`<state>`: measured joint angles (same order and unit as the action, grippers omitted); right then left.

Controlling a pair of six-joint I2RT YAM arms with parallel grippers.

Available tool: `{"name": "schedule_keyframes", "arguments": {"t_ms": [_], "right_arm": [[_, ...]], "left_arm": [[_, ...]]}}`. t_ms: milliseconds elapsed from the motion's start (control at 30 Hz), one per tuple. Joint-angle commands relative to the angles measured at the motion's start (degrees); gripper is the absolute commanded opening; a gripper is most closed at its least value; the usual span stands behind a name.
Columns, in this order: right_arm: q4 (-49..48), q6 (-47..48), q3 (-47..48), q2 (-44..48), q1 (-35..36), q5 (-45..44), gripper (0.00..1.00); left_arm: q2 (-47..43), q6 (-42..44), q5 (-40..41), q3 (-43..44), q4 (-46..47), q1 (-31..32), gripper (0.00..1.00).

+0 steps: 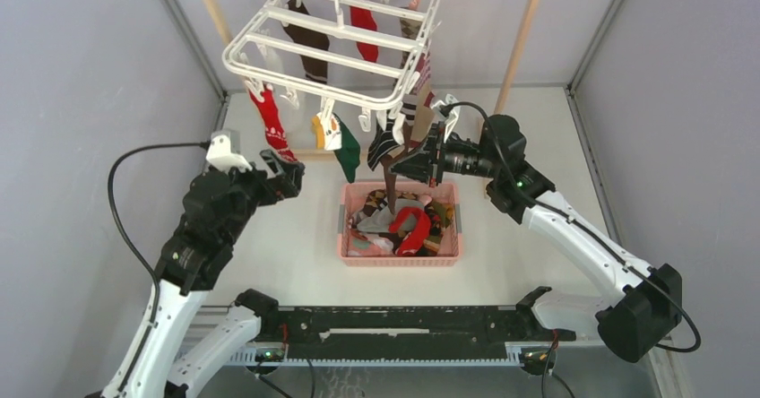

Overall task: Remove the socks clipped to the hanger
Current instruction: Adjust the hanger on the clothesline.

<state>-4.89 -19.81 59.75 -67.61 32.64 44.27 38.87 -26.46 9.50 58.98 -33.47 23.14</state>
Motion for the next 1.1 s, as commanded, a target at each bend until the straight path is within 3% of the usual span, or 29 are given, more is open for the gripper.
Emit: {"name": "schedule_keyframes", "arguments": {"t_ms": [0,633,833,1067], "right_arm": [[-0.4,-0.5,2.0,-0.8,-0.7,0.3,0.0],[1.9,1.8,2.0,-1.0,-1.3,-1.7,0.0],[-2.5,-2.5,0.4,-1.3,-5.8,-3.0,0.0],[-8.6,-8.5,-4.6,-0.3,-12.4,-3.3,0.0]], "left_arm": [[-6.0,0.7,4.9,-7.1,3.9,0.3,1.0],[-18.0,-9.0,5.7,-19.8,7.0,0.3,1.0],[-13.1,-7.7,4.4,-16.7,9.2,0.4,1.0],[-3.1,-6.6,-3.8,-8.1,13.5,0.6,1.0]]}}
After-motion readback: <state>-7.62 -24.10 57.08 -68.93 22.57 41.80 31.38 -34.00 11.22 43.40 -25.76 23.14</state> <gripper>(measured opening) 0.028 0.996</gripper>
